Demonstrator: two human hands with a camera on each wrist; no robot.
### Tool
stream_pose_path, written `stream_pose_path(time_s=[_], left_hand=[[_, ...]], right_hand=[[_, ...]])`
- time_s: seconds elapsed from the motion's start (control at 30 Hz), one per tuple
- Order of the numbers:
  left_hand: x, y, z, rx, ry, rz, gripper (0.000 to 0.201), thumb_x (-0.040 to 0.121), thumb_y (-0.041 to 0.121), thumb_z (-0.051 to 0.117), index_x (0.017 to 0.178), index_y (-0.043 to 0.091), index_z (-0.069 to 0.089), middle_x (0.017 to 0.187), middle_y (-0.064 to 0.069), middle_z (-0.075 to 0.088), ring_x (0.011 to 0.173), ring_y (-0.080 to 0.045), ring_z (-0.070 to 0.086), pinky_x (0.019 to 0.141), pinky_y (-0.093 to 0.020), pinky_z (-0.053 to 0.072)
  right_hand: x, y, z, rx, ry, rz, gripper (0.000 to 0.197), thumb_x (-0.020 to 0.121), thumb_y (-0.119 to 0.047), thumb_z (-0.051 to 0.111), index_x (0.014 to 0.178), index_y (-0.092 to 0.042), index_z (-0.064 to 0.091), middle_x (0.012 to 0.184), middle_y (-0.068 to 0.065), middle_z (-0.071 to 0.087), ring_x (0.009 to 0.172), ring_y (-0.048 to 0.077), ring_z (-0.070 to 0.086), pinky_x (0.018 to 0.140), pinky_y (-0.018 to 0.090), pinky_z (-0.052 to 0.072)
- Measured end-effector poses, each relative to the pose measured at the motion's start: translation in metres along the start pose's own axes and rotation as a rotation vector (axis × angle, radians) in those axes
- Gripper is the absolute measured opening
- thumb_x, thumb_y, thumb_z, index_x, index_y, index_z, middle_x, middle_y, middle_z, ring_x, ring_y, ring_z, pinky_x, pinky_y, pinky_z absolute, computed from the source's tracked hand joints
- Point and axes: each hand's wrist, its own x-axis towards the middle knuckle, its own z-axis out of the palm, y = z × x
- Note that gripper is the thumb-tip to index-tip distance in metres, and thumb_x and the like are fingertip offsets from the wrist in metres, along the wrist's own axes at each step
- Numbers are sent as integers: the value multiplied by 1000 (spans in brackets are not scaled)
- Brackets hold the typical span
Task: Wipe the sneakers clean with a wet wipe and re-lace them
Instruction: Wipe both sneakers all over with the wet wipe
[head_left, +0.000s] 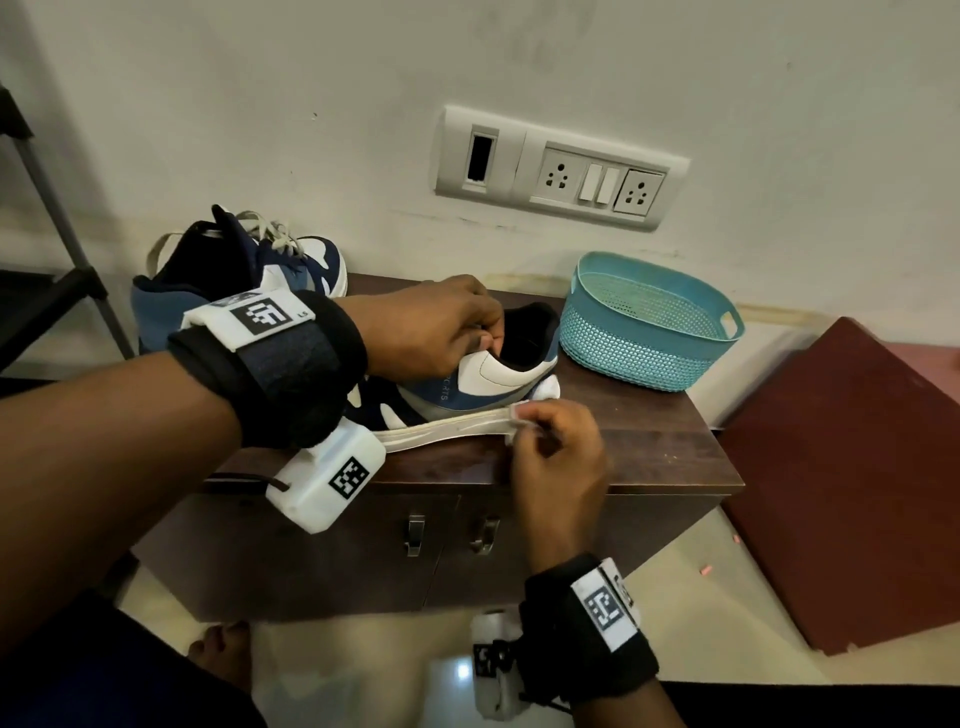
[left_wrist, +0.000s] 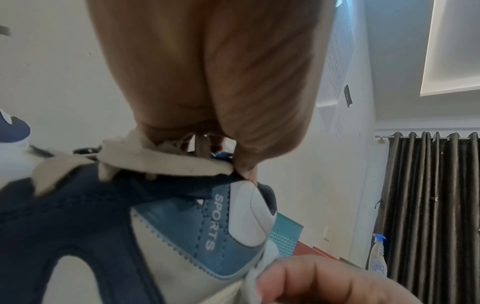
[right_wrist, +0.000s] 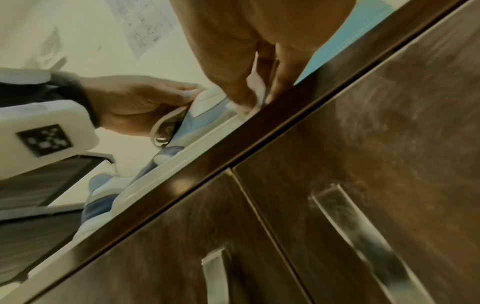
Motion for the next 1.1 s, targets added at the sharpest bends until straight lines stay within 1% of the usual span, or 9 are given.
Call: stream_pose_path(time_s=[0.07, 0.1, 0.2, 0.3, 0.4, 0.53, 0.73, 0.97, 1.1], left_hand=[[0, 0, 0, 1, 1, 2, 18, 103, 19, 51, 97, 34, 58, 121, 1, 50, 109, -20, 56, 106, -39, 40], [-1, 1, 0, 3, -1, 2, 18, 103, 20, 50, 96, 35, 57, 121, 1, 50, 109, -19, 56, 106, -38, 40], [-1, 2, -1, 5, 2, 0, 23, 103, 21, 50, 91, 40, 53, 121, 3, 49, 109, -16, 55, 105, -35, 40], [-1, 1, -2, -5, 8, 7, 25, 103, 20, 50, 90, 41, 53, 120, 3, 50, 110, -16, 55, 106, -37, 40], [-2, -1, -1, -19, 0, 18, 24, 103, 20, 51, 92, 40, 55, 120, 3, 51, 111, -17, 54, 106, -39, 41], [-1, -1, 1, -23, -10, 38, 17, 103, 19, 49, 98, 32, 59, 120, 3, 51, 112, -17, 53, 105, -39, 41], [-2, 0, 0, -24, -12, 42, 18, 104, 19, 49, 98, 33, 58, 121, 3, 51, 111, -17, 53, 105, -38, 41], [-3, 2, -1, -18, 0, 44, 21, 104, 18, 50, 94, 36, 57, 122, 2, 52, 111, -15, 53, 101, -29, 39], [-3, 2, -1, -17, -13, 34, 22, 104, 19, 49, 94, 37, 57, 123, 3, 52, 112, -16, 53, 103, -31, 40]], right_hand=[[-6, -2, 0, 6, -100, -102, 23, 83, 5, 70, 87, -16, 77, 93, -8, 68, 88, 2, 65, 78, 13, 50], [-2, 1, -2, 12, -96, -97, 23, 83, 5, 71, 86, -17, 78, 93, -8, 69, 87, 2, 66, 77, 12, 49], [13, 7, -6, 30, 36, 34, 25, 82, 2, 71, 83, -22, 75, 93, -6, 68, 86, -3, 64, 76, 13, 50], [14, 3, -3, 115, 52, 151, 24, 87, 2, 67, 86, -21, 74, 97, 0, 69, 84, -6, 64, 73, 10, 48], [27, 0, -5, 329, 89, 211, 27, 92, 4, 66, 94, -21, 73, 96, 1, 75, 84, 2, 70, 78, 17, 53], [47, -8, -10, 562, 102, 338, 21, 91, 3, 70, 101, -15, 74, 109, 12, 76, 101, 16, 72, 88, 26, 59], [45, -10, -14, 645, 70, 350, 25, 88, 8, 70, 103, -12, 73, 95, -2, 78, 89, 7, 73, 80, 20, 58], [77, -9, -19, 569, -14, 433, 11, 89, 3, 71, 93, -6, 75, 90, 13, 75, 86, 21, 68, 89, 42, 57], [85, -21, -22, 572, -49, 306, 13, 89, 4, 71, 100, -2, 73, 98, 16, 76, 85, 14, 70, 85, 30, 60]])
